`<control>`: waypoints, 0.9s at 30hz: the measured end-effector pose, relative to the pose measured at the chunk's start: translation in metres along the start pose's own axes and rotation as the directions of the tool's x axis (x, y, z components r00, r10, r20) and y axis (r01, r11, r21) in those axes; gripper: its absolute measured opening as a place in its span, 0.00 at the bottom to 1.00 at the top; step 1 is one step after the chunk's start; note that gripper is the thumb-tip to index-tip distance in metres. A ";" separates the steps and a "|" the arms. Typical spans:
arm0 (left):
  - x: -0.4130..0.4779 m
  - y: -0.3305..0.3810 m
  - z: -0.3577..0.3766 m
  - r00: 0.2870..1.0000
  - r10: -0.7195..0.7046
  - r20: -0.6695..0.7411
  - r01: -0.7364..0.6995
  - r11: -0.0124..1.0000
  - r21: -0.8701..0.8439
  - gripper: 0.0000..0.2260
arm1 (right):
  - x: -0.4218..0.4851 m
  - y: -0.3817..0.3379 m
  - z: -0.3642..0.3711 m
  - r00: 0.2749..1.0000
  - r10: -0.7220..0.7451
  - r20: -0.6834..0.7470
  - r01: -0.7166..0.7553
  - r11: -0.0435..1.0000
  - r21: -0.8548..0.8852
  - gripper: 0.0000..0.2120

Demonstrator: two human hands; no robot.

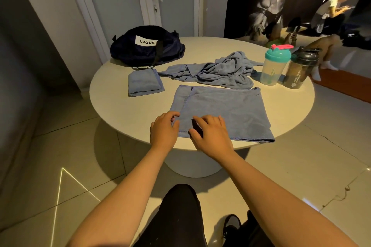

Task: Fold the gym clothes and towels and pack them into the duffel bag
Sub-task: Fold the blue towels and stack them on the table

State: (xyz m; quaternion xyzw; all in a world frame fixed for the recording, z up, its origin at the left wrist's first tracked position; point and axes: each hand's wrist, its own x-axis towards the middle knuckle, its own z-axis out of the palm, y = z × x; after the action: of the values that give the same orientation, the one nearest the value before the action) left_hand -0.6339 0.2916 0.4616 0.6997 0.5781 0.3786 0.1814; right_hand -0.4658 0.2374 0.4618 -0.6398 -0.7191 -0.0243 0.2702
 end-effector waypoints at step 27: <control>-0.005 -0.008 -0.009 0.997 -0.002 0.083 -0.005 0.997 0.073 0.16 | -0.005 -0.001 -0.002 0.998 0.018 0.058 -0.014 0.997 -0.074 0.22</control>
State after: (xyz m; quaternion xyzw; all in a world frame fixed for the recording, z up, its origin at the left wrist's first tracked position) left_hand -0.6465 0.2876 0.4601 0.7214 0.5830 0.3281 0.1793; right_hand -0.4660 0.2319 0.4619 -0.6555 -0.7201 -0.0300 0.2254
